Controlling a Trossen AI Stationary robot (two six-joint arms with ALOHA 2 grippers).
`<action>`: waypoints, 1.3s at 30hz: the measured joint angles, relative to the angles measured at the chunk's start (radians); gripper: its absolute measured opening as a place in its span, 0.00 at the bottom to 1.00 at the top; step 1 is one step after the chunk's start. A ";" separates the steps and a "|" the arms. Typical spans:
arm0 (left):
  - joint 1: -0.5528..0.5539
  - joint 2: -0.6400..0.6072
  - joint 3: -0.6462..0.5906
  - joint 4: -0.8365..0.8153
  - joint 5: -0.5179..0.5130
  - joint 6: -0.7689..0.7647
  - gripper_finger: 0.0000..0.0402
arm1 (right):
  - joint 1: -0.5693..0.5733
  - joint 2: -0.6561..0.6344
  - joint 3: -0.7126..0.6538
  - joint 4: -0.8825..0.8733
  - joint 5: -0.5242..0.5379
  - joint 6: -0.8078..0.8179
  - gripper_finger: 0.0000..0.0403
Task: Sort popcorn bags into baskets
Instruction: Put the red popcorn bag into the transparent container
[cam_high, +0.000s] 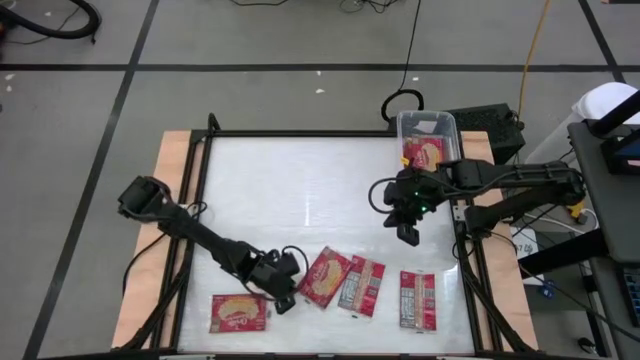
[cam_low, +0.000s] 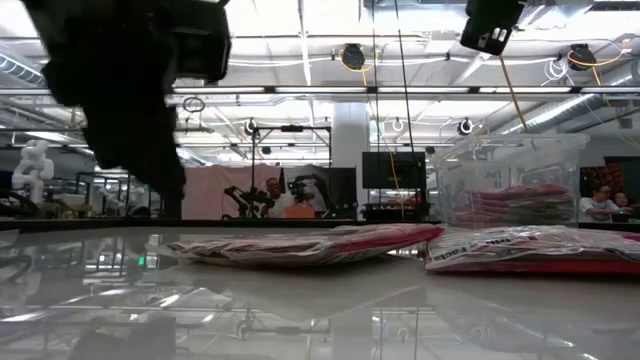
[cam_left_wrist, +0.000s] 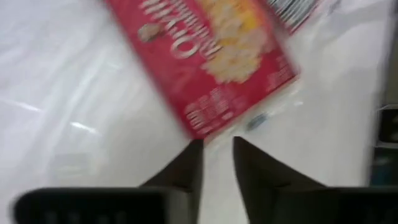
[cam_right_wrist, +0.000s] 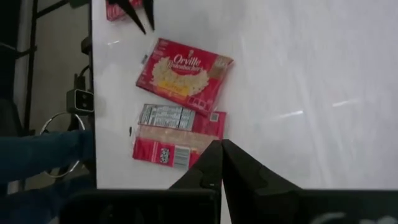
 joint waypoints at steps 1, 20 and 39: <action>-0.010 0.001 0.000 -0.020 -0.016 0.011 0.27 | 0.000 -0.002 -0.004 0.001 -0.001 0.007 0.00; -0.030 0.154 0.003 0.103 -0.181 0.149 0.50 | -0.003 -0.038 -0.007 0.039 -0.024 0.011 0.00; 0.171 -0.001 -0.002 0.111 -0.163 0.275 0.01 | -0.004 -0.042 -0.027 0.104 0.078 0.189 0.00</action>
